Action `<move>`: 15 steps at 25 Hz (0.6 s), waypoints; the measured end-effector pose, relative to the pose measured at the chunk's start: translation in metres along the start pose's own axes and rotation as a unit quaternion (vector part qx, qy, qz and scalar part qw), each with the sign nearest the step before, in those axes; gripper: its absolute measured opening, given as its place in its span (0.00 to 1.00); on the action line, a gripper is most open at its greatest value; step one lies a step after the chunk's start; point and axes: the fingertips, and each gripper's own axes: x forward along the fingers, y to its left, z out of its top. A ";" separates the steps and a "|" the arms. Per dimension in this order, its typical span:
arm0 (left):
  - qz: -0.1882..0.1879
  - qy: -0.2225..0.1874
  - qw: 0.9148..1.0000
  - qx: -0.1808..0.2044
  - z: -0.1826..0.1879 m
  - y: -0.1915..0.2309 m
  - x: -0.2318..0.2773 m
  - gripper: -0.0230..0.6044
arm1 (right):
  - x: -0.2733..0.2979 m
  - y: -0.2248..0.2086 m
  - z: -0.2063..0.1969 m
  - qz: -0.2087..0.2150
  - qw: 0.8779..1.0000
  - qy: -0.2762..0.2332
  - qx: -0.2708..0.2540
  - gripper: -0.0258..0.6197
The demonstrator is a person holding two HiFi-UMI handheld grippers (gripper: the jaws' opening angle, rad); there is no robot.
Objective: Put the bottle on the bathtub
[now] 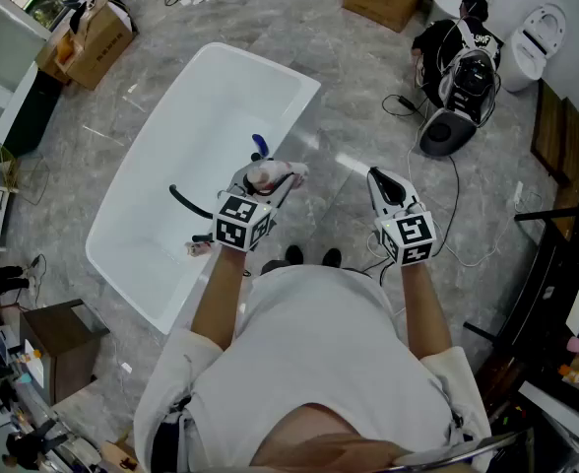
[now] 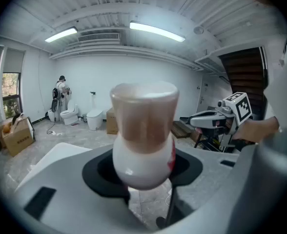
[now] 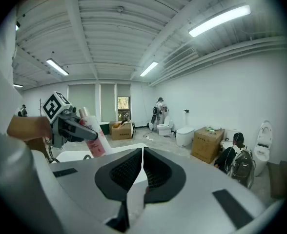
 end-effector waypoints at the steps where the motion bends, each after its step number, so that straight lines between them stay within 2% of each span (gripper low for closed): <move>1: 0.001 -0.001 1.000 0.000 0.000 -0.002 0.000 0.39 | -0.001 -0.002 -0.001 0.000 1.000 0.001 0.000 0.09; 15: 0.008 0.000 1.000 -0.013 -0.009 -0.022 0.004 0.39 | -0.019 -0.013 -0.012 -0.001 1.000 -0.004 0.005 0.09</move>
